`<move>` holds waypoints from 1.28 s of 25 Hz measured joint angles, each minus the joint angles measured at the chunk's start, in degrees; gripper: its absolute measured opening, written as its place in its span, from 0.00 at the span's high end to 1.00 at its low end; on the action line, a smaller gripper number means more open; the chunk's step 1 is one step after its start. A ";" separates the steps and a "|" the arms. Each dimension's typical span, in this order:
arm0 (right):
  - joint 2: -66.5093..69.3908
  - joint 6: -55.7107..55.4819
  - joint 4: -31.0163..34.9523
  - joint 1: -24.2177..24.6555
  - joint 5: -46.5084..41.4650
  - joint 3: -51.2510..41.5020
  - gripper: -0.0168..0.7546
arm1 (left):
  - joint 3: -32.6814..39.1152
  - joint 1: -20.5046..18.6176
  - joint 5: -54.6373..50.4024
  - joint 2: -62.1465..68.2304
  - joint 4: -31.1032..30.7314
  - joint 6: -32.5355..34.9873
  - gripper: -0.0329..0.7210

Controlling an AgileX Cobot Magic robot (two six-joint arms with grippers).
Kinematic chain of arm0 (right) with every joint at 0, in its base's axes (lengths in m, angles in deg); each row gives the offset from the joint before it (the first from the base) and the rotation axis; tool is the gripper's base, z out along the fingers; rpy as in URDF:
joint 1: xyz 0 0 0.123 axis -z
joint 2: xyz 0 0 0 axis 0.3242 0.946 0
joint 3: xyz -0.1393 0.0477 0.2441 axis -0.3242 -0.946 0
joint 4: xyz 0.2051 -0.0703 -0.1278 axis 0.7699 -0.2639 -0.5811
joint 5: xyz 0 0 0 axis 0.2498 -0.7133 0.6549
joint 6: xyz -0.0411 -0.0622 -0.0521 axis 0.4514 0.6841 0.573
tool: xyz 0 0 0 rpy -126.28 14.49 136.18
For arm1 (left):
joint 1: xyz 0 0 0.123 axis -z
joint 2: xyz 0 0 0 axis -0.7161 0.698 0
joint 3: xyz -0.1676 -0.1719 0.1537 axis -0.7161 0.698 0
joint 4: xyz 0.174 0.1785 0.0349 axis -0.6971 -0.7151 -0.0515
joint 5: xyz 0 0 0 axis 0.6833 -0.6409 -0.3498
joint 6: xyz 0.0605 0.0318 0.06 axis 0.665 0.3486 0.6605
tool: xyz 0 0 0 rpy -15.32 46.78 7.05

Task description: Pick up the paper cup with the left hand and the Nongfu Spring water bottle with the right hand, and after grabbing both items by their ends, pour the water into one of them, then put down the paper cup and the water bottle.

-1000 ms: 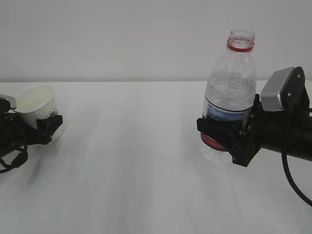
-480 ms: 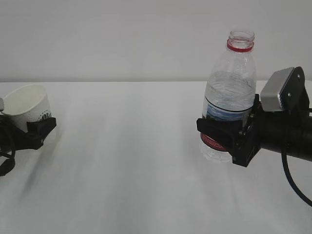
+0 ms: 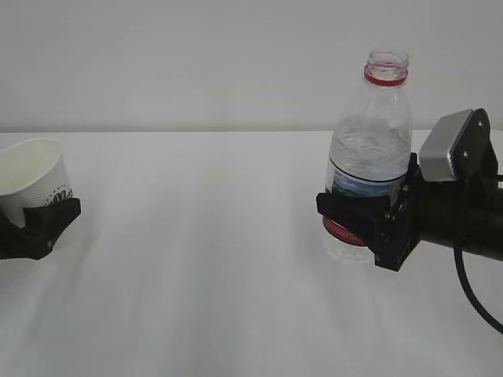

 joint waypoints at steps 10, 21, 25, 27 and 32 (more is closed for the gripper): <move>0.00 -1.58 -1.90 0.00 -0.10 0.00 0.36 | 2.34 0.00 0.00 -4.03 -7.03 -3.78 0.20; 0.00 -2.16 -4.03 0.00 -0.10 0.00 0.36 | 2.34 0.00 0.00 -4.03 -17.09 -6.31 0.20; 0.00 -2.72 -4.75 0.00 -0.10 0.00 0.36 | 2.34 0.00 0.00 -4.03 -20.72 -6.40 0.20; 0.00 -2.96 -4.96 0.00 -0.10 0.00 0.36 | 2.34 0.00 0.00 -4.03 -22.47 -6.44 0.20; 0.00 -3.20 -5.31 0.00 -0.10 0.00 0.36 | 2.34 0.00 0.00 -4.12 -26.52 -6.44 0.20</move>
